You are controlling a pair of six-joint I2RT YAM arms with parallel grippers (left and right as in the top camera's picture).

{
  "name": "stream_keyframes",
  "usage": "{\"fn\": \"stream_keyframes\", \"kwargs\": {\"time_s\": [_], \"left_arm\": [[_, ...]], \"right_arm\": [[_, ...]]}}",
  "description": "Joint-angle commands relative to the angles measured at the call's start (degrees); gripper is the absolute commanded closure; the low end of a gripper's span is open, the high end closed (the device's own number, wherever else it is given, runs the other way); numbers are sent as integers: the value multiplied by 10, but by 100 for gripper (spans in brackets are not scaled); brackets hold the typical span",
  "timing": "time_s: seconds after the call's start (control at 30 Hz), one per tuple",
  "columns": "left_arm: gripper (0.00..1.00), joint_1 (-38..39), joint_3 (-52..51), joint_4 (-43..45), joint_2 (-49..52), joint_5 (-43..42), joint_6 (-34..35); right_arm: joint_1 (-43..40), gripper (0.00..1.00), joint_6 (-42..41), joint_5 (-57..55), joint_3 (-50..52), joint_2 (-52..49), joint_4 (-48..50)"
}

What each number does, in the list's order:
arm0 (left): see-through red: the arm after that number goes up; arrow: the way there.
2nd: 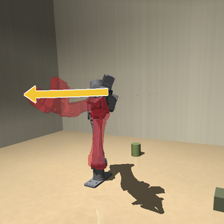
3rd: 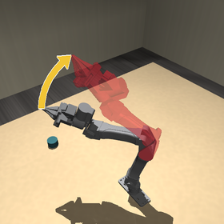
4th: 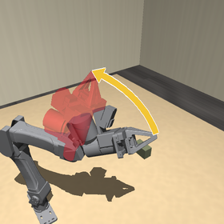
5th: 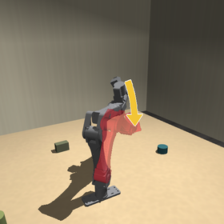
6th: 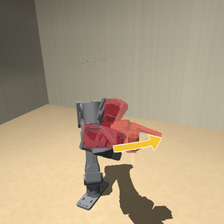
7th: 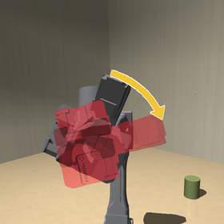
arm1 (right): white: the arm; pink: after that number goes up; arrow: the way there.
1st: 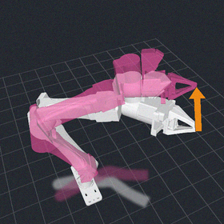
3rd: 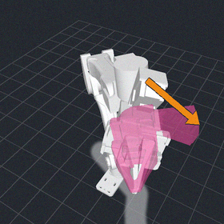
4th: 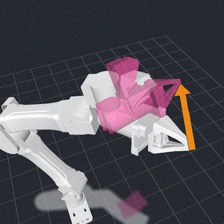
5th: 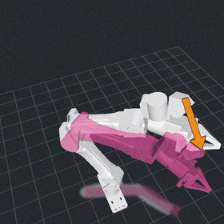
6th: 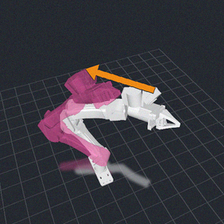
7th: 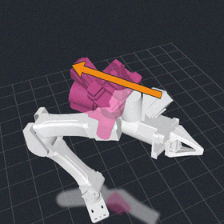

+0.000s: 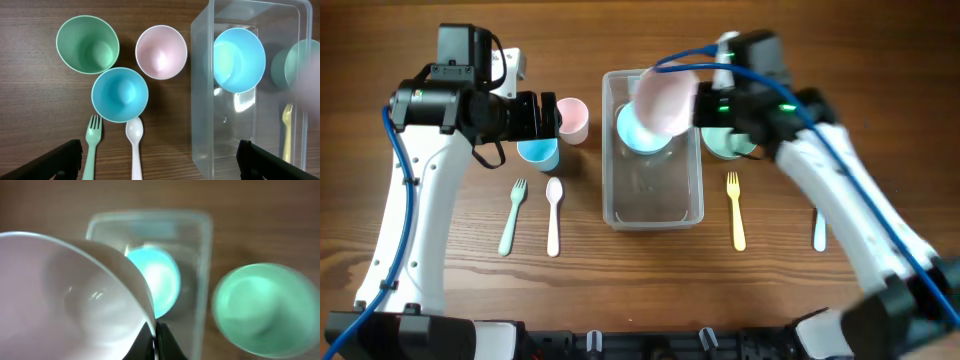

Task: Pack container
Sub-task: 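Place the pink bowl into the blue bowl in the container, then grasp the green bowl with the right gripper and lift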

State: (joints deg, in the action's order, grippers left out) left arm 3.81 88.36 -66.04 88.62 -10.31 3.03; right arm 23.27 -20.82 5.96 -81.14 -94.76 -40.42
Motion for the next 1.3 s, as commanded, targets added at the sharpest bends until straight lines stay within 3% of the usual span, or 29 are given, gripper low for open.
{"fn": "stream_keyframes", "kwargs": {"time_s": [0.0, 0.13, 0.37, 0.43, 0.5, 0.6, 0.73, 0.8, 0.93, 1.03, 1.27], "left_arm": [[0, 2, 9, 0, 1, -1, -11], [0, 2, 9, 0, 1, -1, -11], [0, 2, 9, 0, 1, -1, -11], [0, 2, 9, 0, 1, -1, -11], [0, 2, 9, 0, 1, -1, -11], [0, 2, 9, 0, 1, -1, -11], [0, 2, 9, 0, 1, -1, -11], [0, 2, 9, 0, 1, -1, -11], [0, 2, 9, 0, 1, -1, -11], [0, 2, 9, 0, 1, -1, -11], [0, 2, 9, 0, 1, -1, -11]], "right_arm": [[14, 96, -11, -21, -6, -89, 38], [14, 96, -1, -21, -6, -163, 81], [14, 96, -2, -21, -6, -165, 120], [14, 86, -2, -21, -6, -165, 110], [14, 67, 8, -18, -17, -161, 92], [14, 59, 28, -16, -65, -127, 29], [-26, 44, -7, -75, -97, 20, -37], [-93, 43, -18, -101, -96, 61, -109], [-200, 42, -6, -100, -52, 38, -177], [-226, 44, -3, -98, 26, -17, -127], [-225, 53, 27, 12, 39, -159, -48]]}}
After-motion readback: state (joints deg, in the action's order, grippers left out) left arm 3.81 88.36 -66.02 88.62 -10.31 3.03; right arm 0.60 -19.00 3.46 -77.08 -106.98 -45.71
